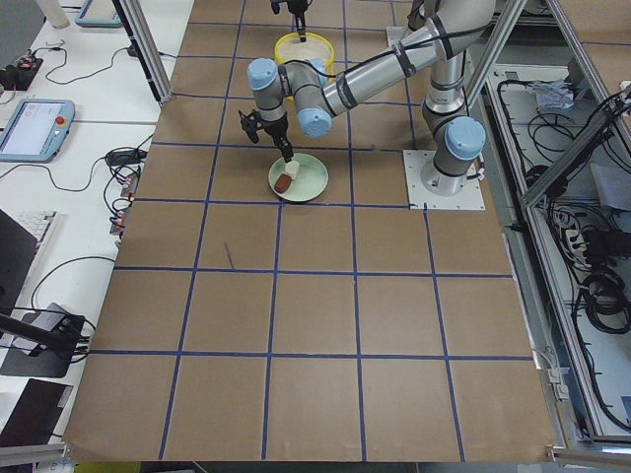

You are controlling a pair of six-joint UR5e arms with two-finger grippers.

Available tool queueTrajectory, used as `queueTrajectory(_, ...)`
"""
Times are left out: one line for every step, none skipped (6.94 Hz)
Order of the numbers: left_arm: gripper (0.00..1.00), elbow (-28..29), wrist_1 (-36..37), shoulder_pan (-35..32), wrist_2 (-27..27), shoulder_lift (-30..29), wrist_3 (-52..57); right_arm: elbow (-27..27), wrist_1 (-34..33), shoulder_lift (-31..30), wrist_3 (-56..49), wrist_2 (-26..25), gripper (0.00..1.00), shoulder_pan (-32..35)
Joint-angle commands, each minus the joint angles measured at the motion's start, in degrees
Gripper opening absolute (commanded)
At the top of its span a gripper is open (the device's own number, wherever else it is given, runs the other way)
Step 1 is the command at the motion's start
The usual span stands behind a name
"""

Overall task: Place buns in different layers of steamer
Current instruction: 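Lift top steamer tier with right gripper while left gripper descends to bun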

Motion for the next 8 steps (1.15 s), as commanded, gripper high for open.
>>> queueTrajectory(0.88,-2.8,6.5,-0.1,-0.1,-2.9,-8.9,-4.2,6.8,-2.2,-2.2,-0.2,0.07,-3.0)
queueTrajectory(0.88,-5.2,7.2,0.0,0.3,-3.2,-8.6,-7.4,10.9,-2.8,-3.5,0.1,0.07,-5.2)
queueTrajectory(0.87,-7.2,8.4,0.0,1.5,-3.0,-8.4,-9.2,14.0,-3.3,-4.4,-0.2,0.07,-7.0)
queueTrajectory(0.79,-7.2,9.4,0.0,3.4,-3.1,-8.3,-10.0,14.3,-4.2,-5.9,0.1,0.07,-8.3)
queueTrajectory(0.6,-7.0,9.4,0.0,3.3,-3.0,-8.3,-10.2,14.4,-4.3,-6.0,0.1,0.07,-9.1)
queueTrajectory(0.37,-6.9,9.4,0.0,3.2,-2.8,-8.1,-10.2,14.3,-4.3,-6.1,0.1,0.07,-9.0)
queueTrajectory(0.21,-6.8,9.4,0.0,3.6,-2.2,-8.0,-10.2,14.3,-4.3,-6.1,0.1,0.08,-9.0)
queueTrajectory(0.12,-6.8,9.3,-0.1,3.7,-1.6,-8.1,-10.3,14.2,-4.3,-6.1,0.0,0.08,-9.2)
